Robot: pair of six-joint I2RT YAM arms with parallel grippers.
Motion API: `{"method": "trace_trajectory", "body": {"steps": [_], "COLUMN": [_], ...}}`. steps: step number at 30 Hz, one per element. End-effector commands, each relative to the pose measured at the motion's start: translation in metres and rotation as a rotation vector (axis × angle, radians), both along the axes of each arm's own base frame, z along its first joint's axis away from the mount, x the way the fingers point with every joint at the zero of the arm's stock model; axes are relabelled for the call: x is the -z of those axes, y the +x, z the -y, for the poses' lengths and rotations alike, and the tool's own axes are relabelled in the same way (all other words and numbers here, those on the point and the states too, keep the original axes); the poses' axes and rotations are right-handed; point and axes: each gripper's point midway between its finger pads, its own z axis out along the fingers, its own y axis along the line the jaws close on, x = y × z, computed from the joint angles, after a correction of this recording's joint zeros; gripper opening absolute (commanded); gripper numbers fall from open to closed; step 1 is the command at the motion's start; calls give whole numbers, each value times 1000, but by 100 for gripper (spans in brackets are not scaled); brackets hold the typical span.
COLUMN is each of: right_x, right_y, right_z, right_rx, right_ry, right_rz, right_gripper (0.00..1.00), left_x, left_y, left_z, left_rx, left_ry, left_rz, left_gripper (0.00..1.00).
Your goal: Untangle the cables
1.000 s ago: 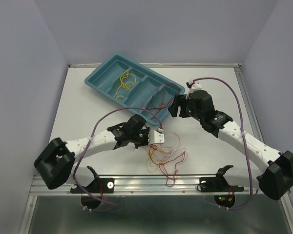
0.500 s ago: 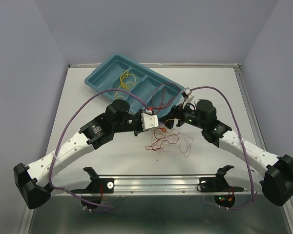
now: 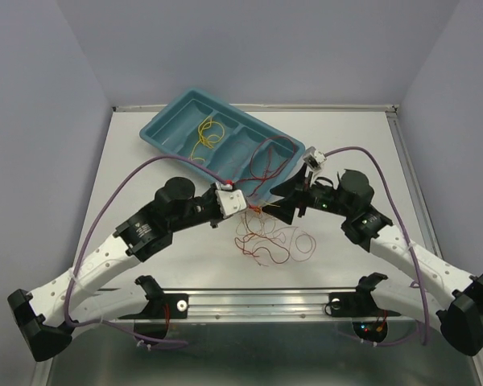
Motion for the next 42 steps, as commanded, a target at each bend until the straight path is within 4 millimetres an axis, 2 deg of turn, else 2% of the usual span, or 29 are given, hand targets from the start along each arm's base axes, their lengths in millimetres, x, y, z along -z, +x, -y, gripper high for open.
{"method": "trace_trajectory", "body": {"steps": [1, 4, 8, 10, 13, 14, 16, 19, 23, 24, 27, 30, 31, 32, 33, 35, 36, 40, 42], "right_x": [-20, -12, -7, -3, -3, -4, -8, -12, -19, -19, -21, -26, -26, -27, -26, -22, -20, -11, -7], "right_y": [-7, -6, -3, -1, -1, 0, 0, 4, 2, 2, 2, 0, -1, -4, -4, -4, -3, 1, 4], "right_z": [-4, -9, -13, -16, -18, -17, -14, -9, -5, -5, -4, -1, 0, 0, -1, -3, -5, -10, -11], "right_rx": [-69, -95, -110, -111, -112, -108, -80, -29, -13, -13, -6, 4, 2, -10, -11, -31, -33, -49, -43], "right_ry": [20, 10, -1, -14, -15, -13, -4, 5, 17, 17, 19, 28, 28, 29, 28, 19, 14, 3, -3], "right_rz": [66, 50, 20, 9, 8, 9, 24, 42, 63, 63, 65, 80, 82, 89, 89, 81, 73, 54, 44], "right_gripper": [86, 84, 81, 77, 52, 40, 33, 33, 16, 7, 1, 1, 4, 29, 41, 56, 59, 60, 66], "left_x": [-28, -36, -44, -48, -53, -54, -51, -44, -44, -46, -51, -58, -60, -63, -65, -66, -66, -65, -65], "left_y": [9, 9, 25, 26, 25, 25, 24, 21, 22, 22, 32, 43, 45, 46, 43, 42, 41, 40, 39], "left_z": [-11, -18, -33, -37, -41, -42, -40, -35, -36, -37, -47, -63, -66, -70, -68, -67, -67, -65, -64], "left_rx": [-88, -113, -228, -243, -247, -251, -235, -201, -209, -215, -290, -376, -387, -394, -376, -355, -351, -334, -324], "left_ry": [-109, -136, -156, -173, -195, -196, -186, -168, -165, -172, -188, -219, -227, -240, -244, -249, -249, -244, -243], "left_rz": [77, 96, 121, 131, 147, 150, 143, 124, 122, 125, 137, 153, 155, 156, 156, 151, 149, 141, 139], "left_gripper": [0, 0, 0, 0, 0, 0, 0, 0, 0, 0, 0, 0, 0, 0, 0, 0, 0, 0, 0]}}
